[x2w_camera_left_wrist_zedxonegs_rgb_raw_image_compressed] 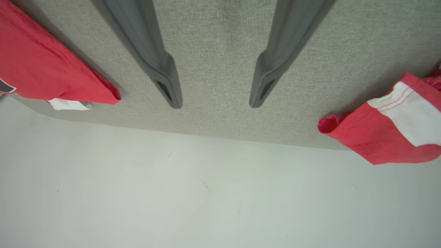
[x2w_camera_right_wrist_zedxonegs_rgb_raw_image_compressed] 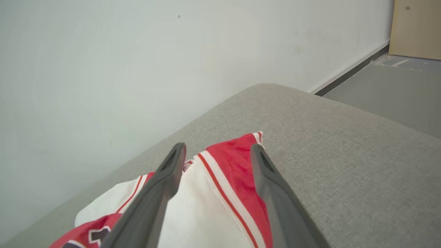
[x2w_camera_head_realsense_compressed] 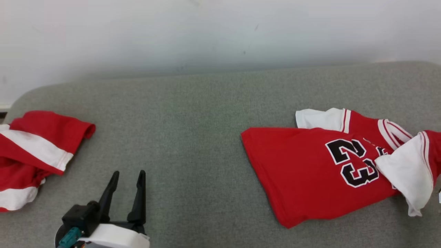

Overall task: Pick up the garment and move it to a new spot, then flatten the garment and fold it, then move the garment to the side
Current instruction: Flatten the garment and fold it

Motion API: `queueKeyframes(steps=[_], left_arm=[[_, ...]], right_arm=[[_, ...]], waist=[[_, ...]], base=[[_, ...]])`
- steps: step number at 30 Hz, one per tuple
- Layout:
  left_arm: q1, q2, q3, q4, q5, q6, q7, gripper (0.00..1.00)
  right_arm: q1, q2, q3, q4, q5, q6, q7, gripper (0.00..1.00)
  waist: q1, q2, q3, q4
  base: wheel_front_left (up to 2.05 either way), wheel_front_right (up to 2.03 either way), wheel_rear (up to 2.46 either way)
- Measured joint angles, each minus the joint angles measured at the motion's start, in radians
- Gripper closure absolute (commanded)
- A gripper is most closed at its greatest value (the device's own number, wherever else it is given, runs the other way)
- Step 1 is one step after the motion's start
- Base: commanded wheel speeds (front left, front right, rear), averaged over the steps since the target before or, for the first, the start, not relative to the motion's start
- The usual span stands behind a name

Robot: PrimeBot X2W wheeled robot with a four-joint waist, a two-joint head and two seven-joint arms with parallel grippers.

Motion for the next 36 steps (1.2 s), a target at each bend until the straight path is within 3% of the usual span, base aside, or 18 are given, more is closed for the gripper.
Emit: queueKeyframes(steps=[9, 18, 26, 36], left_arm=[[0.043, -0.016, 0.016, 0.002, -0.001, 0.0, 0.0, 0.0], [0.06, -0.026, 0.014, -0.007, -0.001, 0.0, 0.0, 0.0], [0.059, -0.027, -0.001, -0.015, -0.011, 0.0, 0.0, 0.0], [0.025, -0.027, -0.064, -0.003, -0.045, 0.0, 0.0, 0.0]], right_arm=[[0.077, 0.04, 0.075, -0.199, -0.097, 0.0, -0.077, 0.0], [0.235, 0.138, 0.106, -0.368, -0.269, 0.0, -0.095, 0.0], [0.288, 0.203, 0.122, -0.404, -0.358, 0.0, -0.096, 0.0], [0.286, 0.211, 0.146, -0.414, -0.379, 0.0, -0.093, 0.0]], waist=[[-0.0001, 0.0, -0.101, -0.005], [-0.0001, 0.0, -0.14, -0.004], [-0.0001, 0.0, -0.135, -0.009], [-0.0001, 0.0, -0.117, -0.018]], base=[[0.0, 0.0, 0.0], [0.0, 0.0, 0.0], [0.0, 0.0, 0.0], [0.0, 0.0, 0.0]])
